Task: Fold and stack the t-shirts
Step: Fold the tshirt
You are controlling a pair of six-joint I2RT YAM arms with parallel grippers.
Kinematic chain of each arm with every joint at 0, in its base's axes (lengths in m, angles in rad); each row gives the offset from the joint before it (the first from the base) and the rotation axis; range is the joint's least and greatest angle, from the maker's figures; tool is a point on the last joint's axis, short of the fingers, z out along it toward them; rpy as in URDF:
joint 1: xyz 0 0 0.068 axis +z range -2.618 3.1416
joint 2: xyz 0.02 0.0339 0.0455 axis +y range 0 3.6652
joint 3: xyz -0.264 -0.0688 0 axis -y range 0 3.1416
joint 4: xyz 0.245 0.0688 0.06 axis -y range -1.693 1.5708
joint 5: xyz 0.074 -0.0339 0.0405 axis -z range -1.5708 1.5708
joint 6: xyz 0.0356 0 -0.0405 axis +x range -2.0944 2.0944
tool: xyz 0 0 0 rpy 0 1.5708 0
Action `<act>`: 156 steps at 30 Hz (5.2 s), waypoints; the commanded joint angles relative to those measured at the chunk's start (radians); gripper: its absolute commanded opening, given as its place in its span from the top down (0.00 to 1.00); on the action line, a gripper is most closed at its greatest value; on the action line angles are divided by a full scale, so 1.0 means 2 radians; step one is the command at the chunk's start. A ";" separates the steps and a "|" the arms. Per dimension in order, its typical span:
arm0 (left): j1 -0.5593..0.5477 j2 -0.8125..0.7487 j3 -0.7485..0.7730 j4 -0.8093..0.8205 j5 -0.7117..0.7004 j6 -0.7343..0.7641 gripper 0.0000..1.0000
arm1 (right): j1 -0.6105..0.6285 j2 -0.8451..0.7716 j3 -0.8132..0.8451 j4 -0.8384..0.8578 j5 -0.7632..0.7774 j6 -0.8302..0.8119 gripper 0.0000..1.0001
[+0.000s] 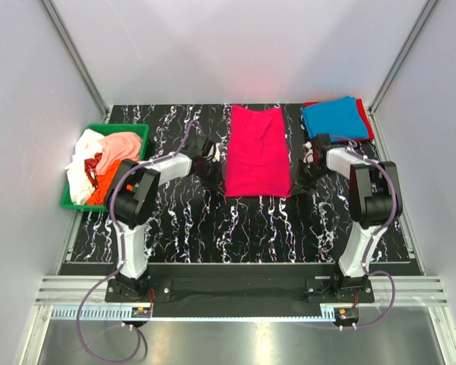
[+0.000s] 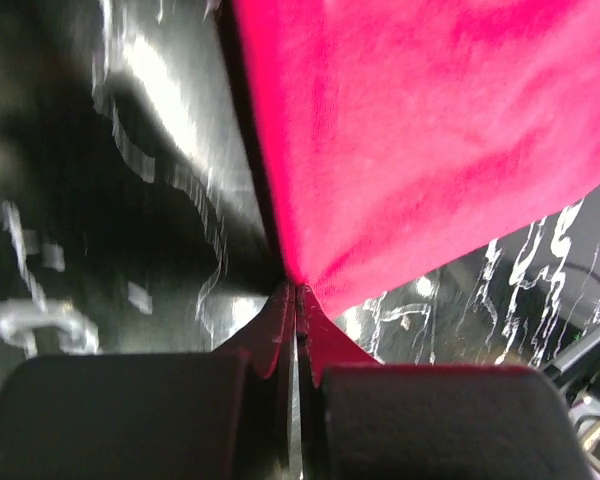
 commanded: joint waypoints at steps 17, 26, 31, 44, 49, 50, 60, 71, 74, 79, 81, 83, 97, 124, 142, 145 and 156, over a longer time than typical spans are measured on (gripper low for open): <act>-0.090 -0.296 -0.264 -0.016 -0.074 -0.058 0.65 | 0.016 -0.323 -0.288 0.039 -0.002 0.127 0.70; -0.076 -0.221 -0.091 -0.045 -0.081 0.007 0.58 | 0.015 -0.260 -0.131 -0.005 0.033 0.067 0.60; -0.056 -0.099 0.005 -0.045 -0.039 0.021 0.61 | 0.013 -0.148 -0.008 -0.008 0.048 -0.027 0.55; -0.019 0.038 0.128 -0.046 -0.042 0.039 0.62 | 0.011 0.037 0.130 -0.006 0.032 -0.108 0.54; -0.015 0.059 0.130 -0.046 -0.052 0.042 0.62 | 0.010 0.063 0.152 -0.007 0.009 -0.117 0.57; -0.013 0.060 0.129 -0.046 -0.052 0.043 0.62 | 0.006 0.067 0.155 -0.007 0.001 -0.118 0.57; -0.005 0.071 0.123 -0.046 -0.062 0.042 0.61 | -0.003 0.092 0.163 -0.006 -0.014 -0.122 0.71; 0.004 0.074 0.115 -0.045 -0.073 0.027 0.62 | -0.024 0.108 0.166 0.001 -0.028 -0.099 0.99; 0.004 0.056 0.130 -0.045 -0.040 0.019 0.60 | -0.024 0.096 0.174 0.007 -0.063 -0.078 0.78; 0.004 -0.002 0.159 -0.071 -0.022 0.016 0.53 | -0.024 0.037 0.174 0.005 -0.051 -0.014 0.56; 0.005 -0.023 0.160 -0.092 -0.032 0.027 0.51 | -0.024 -0.002 0.147 0.004 -0.029 0.015 0.53; 0.005 -0.059 0.135 -0.108 -0.042 0.036 0.49 | -0.025 -0.045 0.118 -0.002 0.002 0.059 0.50; -0.016 -0.332 -0.272 0.075 0.031 -0.060 0.44 | -0.024 -0.352 -0.227 -0.005 0.015 0.215 0.40; -0.084 -0.311 -0.361 0.136 -0.047 -0.102 0.40 | -0.009 -0.450 -0.439 0.142 -0.011 0.315 0.32; -0.084 -0.265 -0.373 0.197 -0.027 -0.132 0.44 | 0.054 -0.384 -0.409 0.146 0.045 0.321 0.36; -0.086 -0.262 -0.373 0.197 -0.031 -0.134 0.44 | 0.055 -0.397 -0.410 0.146 0.064 0.330 0.40; -0.087 -0.234 -0.367 0.224 -0.036 -0.148 0.50 | 0.055 -0.381 -0.393 0.155 0.088 0.330 0.46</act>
